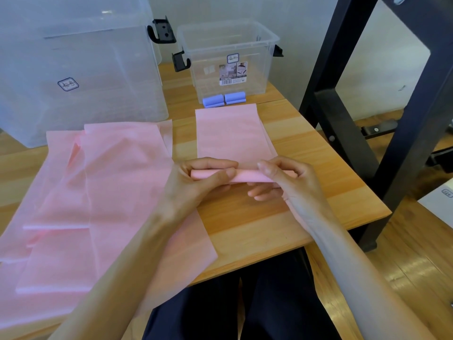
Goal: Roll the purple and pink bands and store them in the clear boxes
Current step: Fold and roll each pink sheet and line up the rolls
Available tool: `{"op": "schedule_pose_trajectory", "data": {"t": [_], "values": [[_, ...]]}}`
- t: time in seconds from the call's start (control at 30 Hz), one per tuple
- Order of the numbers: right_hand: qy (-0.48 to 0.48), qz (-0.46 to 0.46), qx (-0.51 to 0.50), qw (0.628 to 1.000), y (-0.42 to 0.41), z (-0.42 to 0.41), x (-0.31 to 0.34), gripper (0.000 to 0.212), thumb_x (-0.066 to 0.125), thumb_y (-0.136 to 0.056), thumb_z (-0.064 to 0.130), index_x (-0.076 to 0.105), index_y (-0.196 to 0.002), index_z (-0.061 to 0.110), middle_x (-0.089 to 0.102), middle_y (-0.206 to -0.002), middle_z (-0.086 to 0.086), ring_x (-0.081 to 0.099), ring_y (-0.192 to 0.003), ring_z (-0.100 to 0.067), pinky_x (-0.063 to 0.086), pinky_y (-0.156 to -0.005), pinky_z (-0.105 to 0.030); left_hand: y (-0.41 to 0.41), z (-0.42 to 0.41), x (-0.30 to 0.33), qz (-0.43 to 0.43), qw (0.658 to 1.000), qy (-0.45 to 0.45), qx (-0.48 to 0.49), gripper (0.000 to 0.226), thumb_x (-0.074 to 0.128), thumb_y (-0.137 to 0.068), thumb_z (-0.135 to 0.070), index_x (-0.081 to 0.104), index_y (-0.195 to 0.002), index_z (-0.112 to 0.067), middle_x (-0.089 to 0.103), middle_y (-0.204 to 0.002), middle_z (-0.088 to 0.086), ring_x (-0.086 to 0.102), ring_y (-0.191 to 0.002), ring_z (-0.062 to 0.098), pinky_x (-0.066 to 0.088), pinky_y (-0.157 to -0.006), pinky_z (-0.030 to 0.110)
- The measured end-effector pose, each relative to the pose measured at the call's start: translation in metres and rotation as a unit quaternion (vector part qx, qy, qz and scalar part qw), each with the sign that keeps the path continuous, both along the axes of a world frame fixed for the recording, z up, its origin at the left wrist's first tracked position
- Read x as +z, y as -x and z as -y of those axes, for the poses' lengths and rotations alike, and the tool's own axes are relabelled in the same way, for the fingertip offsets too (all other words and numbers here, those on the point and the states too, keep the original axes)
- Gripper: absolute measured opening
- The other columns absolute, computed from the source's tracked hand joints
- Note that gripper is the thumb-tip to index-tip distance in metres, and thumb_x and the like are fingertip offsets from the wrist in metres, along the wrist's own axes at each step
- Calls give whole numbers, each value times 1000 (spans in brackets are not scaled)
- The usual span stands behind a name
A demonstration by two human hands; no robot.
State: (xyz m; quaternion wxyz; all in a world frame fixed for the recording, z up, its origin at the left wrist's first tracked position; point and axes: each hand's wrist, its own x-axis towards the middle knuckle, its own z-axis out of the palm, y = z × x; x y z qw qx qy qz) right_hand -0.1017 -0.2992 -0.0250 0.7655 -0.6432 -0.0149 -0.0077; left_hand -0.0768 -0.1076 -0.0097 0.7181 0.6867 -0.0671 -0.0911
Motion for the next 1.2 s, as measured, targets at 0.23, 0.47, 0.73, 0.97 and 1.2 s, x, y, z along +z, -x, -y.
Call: {"op": "schedule_pose_trajectory", "data": {"t": [0.23, 0.47, 0.73, 0.97, 1.2], "values": [[27, 33, -4, 999, 0, 0, -3, 21, 72, -82, 15, 72, -98, 2, 74, -86, -16, 73, -65, -29, 60, -56, -29, 3, 0, -1, -14, 1000, 6, 6, 14, 76, -70, -23, 81, -82, -22, 78, -91, 5, 73, -82, 15, 60, -73, 22], [23, 35, 20, 999, 1, 0, -4, 32, 73, -80, 13, 66, -108, 2, 75, -91, -15, 74, -72, -31, 61, -60, -30, 2, 1, 0, -31, 999, 3, 14, 23, 73, -73, -24, 76, -94, -14, 77, -85, 9, 75, -81, 17, 59, -69, 21], [12, 23, -6, 1000, 2, 1, -3, 22, 74, -78, 20, 73, -92, 4, 75, -83, -17, 72, -62, -28, 58, -54, -27, 2, -2, -2, 28, 999, -37, -2, 15, 78, -67, -28, 81, -81, -28, 78, -85, -2, 70, -79, 10, 56, -77, 22], [15, 28, 2, 999, 2, 0, -5, 22, 75, -78, 12, 73, -98, 5, 75, -88, -16, 74, -71, -29, 61, -60, -28, 2, 0, -3, 7, 1000, -10, 19, 12, 76, -71, -24, 80, -81, -22, 78, -87, -1, 72, -78, 10, 57, -69, 19], [9, 18, -3, 1000, 3, -1, -4, 24, 72, -80, 20, 72, -97, 3, 75, -83, -17, 73, -66, -29, 59, -56, -27, 2, 0, -4, -10, 1000, -23, 14, 9, 71, -81, -18, 78, -86, -15, 77, -88, -3, 71, -80, 9, 57, -68, 18]]}}
